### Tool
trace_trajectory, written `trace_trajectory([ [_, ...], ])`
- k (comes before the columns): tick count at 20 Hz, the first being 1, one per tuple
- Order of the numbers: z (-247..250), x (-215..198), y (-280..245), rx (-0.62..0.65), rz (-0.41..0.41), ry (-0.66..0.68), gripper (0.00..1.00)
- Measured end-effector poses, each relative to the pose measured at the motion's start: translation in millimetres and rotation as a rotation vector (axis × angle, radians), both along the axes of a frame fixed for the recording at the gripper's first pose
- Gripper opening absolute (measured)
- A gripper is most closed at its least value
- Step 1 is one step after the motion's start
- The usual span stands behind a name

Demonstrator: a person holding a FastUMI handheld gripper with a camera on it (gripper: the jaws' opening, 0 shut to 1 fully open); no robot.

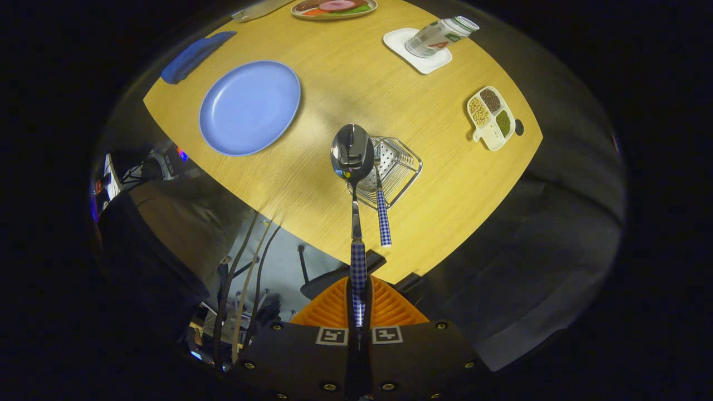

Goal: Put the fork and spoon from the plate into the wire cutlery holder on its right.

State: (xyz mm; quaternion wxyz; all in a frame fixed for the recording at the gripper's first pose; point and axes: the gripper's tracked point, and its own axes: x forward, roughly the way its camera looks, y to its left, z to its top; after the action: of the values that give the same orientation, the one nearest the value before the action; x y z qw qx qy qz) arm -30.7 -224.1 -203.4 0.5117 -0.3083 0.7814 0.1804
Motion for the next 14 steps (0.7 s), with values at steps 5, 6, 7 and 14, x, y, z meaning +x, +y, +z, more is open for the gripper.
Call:
trace_trajectory([
  [5,-4,-1,-24,-0.035,-0.049,0.056,0.01],
  [6,-6,2,-31,-0.053,-0.053,0.066,0.02],
  [7,-9,5,-38,-0.071,-0.056,0.072,0.01],
  [14,-31,17,-51,-0.106,-0.051,0.124,0.01],
])
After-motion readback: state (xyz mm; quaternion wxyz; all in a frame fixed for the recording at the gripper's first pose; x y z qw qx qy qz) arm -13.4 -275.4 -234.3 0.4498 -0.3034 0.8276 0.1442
